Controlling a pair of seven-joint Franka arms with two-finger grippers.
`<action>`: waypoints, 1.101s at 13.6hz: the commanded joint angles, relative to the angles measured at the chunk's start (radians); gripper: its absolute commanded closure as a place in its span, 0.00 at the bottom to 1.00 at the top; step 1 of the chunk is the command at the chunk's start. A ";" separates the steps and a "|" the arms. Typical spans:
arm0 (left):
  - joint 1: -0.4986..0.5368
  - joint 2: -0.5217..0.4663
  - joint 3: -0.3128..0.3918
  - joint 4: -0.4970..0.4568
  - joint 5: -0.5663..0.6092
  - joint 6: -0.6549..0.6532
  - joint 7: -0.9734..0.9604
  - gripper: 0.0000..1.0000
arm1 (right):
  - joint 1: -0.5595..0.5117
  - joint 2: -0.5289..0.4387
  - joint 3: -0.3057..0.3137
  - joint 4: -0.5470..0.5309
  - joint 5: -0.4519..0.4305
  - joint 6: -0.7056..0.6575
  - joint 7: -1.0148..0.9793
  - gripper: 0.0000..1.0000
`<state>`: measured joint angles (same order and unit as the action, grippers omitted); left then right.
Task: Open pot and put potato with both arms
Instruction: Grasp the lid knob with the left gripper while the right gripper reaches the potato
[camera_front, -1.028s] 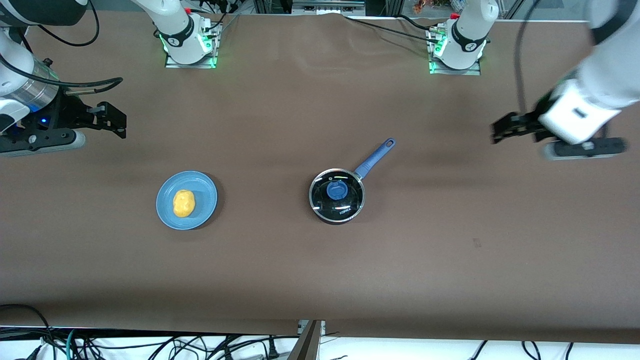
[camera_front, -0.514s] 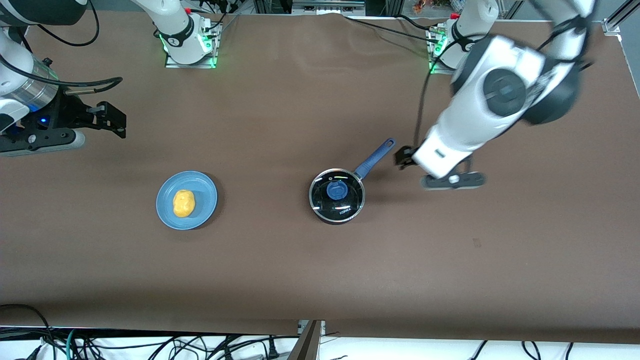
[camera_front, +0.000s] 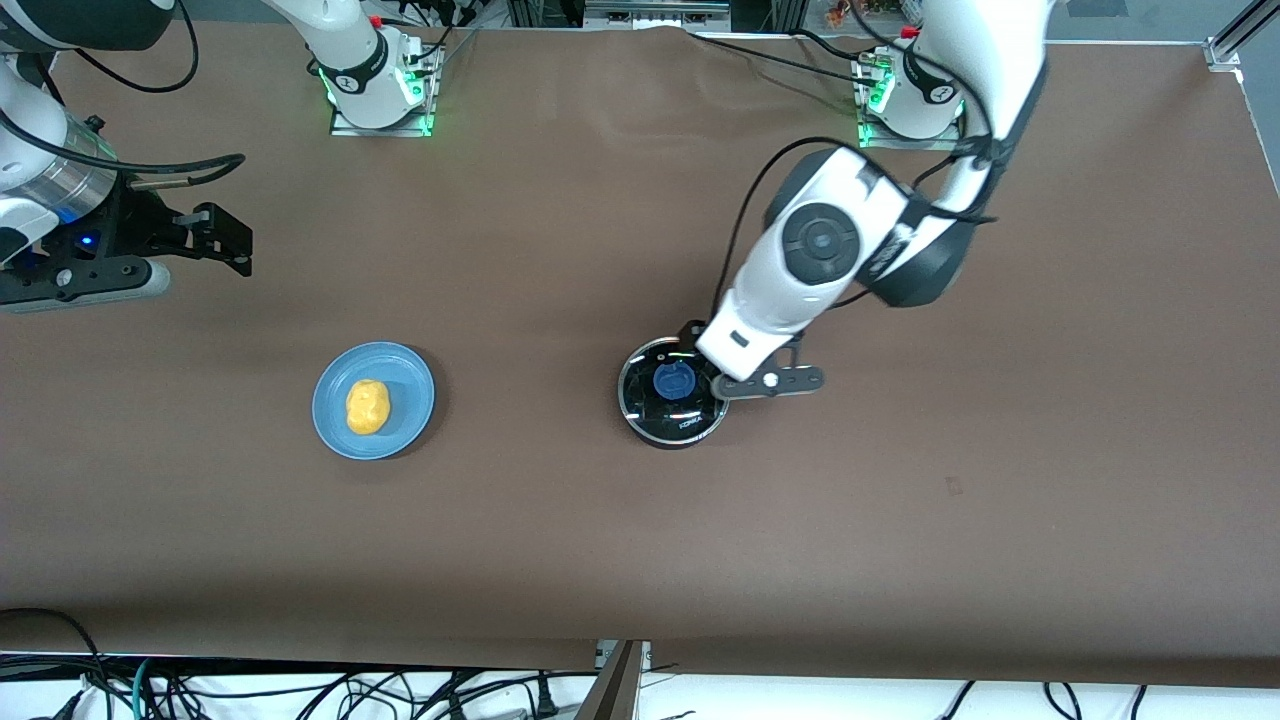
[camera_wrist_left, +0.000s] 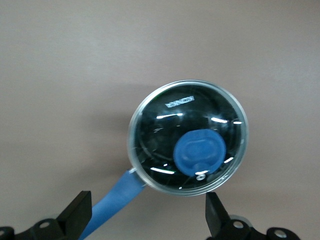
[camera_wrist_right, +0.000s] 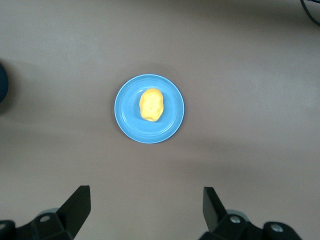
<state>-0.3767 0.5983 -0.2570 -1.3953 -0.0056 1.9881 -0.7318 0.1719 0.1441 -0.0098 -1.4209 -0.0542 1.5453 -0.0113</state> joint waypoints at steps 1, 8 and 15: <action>-0.056 0.107 0.010 0.136 0.071 0.000 -0.081 0.00 | -0.006 -0.003 -0.001 0.005 -0.004 -0.013 0.002 0.01; -0.136 0.221 0.036 0.220 0.119 0.009 -0.138 0.00 | -0.006 0.024 -0.007 0.003 0.002 0.013 0.002 0.01; -0.152 0.250 0.039 0.211 0.176 0.038 -0.136 0.00 | -0.002 0.179 -0.006 -0.003 -0.001 0.018 -0.013 0.01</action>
<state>-0.5088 0.8217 -0.2287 -1.2234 0.1404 2.0144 -0.8552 0.1714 0.2853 -0.0194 -1.4306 -0.0542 1.5627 -0.0132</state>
